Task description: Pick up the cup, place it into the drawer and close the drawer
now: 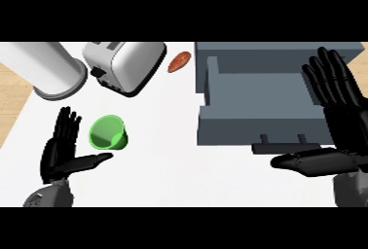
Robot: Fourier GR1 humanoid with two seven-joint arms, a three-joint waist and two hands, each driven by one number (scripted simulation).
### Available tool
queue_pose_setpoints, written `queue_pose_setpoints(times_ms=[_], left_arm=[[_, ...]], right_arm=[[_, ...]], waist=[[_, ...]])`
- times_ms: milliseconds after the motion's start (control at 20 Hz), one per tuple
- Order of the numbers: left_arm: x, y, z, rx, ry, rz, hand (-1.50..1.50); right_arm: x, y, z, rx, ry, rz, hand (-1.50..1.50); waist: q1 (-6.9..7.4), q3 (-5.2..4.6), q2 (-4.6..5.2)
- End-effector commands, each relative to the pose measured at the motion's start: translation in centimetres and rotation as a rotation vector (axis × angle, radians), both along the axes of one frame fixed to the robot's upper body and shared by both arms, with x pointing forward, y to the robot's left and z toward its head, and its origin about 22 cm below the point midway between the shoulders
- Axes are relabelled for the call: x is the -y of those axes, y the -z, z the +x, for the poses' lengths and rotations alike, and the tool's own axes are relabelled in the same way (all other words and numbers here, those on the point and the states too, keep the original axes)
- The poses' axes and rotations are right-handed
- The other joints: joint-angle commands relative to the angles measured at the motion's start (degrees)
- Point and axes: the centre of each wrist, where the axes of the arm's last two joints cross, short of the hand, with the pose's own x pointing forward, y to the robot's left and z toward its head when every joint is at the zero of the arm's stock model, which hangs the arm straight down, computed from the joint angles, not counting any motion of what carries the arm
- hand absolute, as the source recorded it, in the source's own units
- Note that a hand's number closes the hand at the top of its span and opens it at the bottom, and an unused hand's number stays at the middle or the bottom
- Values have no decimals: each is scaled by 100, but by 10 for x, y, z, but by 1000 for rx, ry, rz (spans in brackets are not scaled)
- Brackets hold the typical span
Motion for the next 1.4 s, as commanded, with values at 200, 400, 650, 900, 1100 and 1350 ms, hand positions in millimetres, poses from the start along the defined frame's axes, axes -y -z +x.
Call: queue_pose_setpoints(times_ms=[200, 400, 650, 900, 1100, 1350], left_arm=[[-6, 46, 6, -34, -21, 30, -150], [-28, 60, 3, -34, -19, 8, -150], [-24, 88, -24, -8, -52, 11, -150], [-5, 84, -2, 16, -41, 25, -150], [-10, 85, -5, 21, -37, 8, -150], [-4, 84, 1, 38, -3, 18, -150]], right_arm=[[-6, -1, 6, -4, -2, 4, -150], [-8, -8, -9, 17, 7, -14, -150], [-13, 1, -5, 8, -15, 0, -150], [13, -14, 19, 3, 5, -8, -150], [-5, -8, 2, -6, -24, 1, -150], [5, -18, 27, 19, -11, -28, -150]], waist=[[-5, 0, 1], [-41, -4, 5], [-69, -10, 26], [-81, -11, 35], [-137, -18, 46], [-127, -21, 74]])
